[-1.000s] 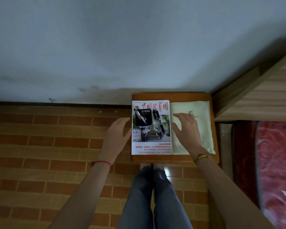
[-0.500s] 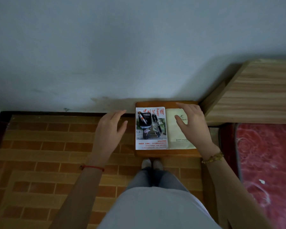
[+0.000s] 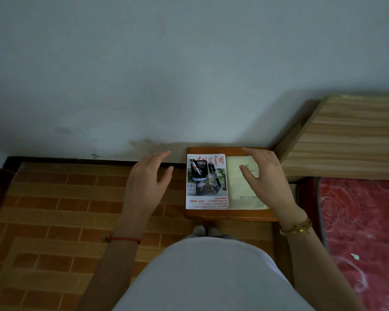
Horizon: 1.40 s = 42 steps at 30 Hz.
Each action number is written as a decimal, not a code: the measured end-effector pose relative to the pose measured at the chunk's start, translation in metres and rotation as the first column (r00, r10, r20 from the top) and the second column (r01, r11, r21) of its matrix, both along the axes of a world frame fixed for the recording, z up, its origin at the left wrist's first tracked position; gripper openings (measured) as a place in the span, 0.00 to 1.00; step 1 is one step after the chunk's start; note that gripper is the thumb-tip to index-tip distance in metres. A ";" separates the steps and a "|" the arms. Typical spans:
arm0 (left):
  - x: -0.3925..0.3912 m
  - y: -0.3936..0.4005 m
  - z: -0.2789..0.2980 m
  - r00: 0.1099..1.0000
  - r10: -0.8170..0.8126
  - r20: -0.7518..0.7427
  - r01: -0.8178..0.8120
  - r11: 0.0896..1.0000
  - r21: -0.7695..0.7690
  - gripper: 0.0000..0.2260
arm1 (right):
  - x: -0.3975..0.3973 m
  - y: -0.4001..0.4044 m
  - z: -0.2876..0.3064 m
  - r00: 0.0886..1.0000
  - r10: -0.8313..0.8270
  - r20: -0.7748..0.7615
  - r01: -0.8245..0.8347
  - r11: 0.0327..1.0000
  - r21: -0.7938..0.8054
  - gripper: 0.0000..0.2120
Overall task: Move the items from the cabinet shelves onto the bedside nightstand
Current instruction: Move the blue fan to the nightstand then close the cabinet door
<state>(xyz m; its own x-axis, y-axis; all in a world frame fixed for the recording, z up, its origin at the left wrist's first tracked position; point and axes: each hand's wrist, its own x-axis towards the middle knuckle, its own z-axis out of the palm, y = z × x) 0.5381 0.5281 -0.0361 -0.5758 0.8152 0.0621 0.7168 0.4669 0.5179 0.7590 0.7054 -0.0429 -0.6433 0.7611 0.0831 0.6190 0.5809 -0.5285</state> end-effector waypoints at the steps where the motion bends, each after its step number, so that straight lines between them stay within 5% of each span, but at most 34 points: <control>1: 0.000 -0.001 0.001 1.000 0.002 0.001 -0.002 1.000 -0.002 0.19 | 0.000 -0.001 0.001 1.000 0.001 -0.001 -0.001 1.000 0.000 0.20; 14: 0.016 -0.034 0.020 0.989 0.146 0.012 -0.146 0.989 -0.025 0.19 | 0.003 -0.006 0.018 0.997 0.078 0.010 -0.078 0.997 0.022 0.19; 26: 0.064 -0.125 0.021 0.905 0.426 0.013 -0.426 0.902 0.074 0.17 | -0.037 -0.040 0.022 0.911 0.409 0.049 -0.411 0.912 0.019 0.19; 35: 0.095 -0.223 0.023 0.701 0.713 -0.016 -0.708 0.699 0.100 0.16 | -0.111 -0.113 0.020 0.692 0.720 0.048 -0.720 0.693 -0.021 0.19; 42: 0.117 -0.330 0.025 0.443 0.896 -0.031 -0.891 0.443 0.100 0.15 | -0.175 -0.224 0.019 0.451 0.892 0.023 -0.892 0.451 -0.004 0.17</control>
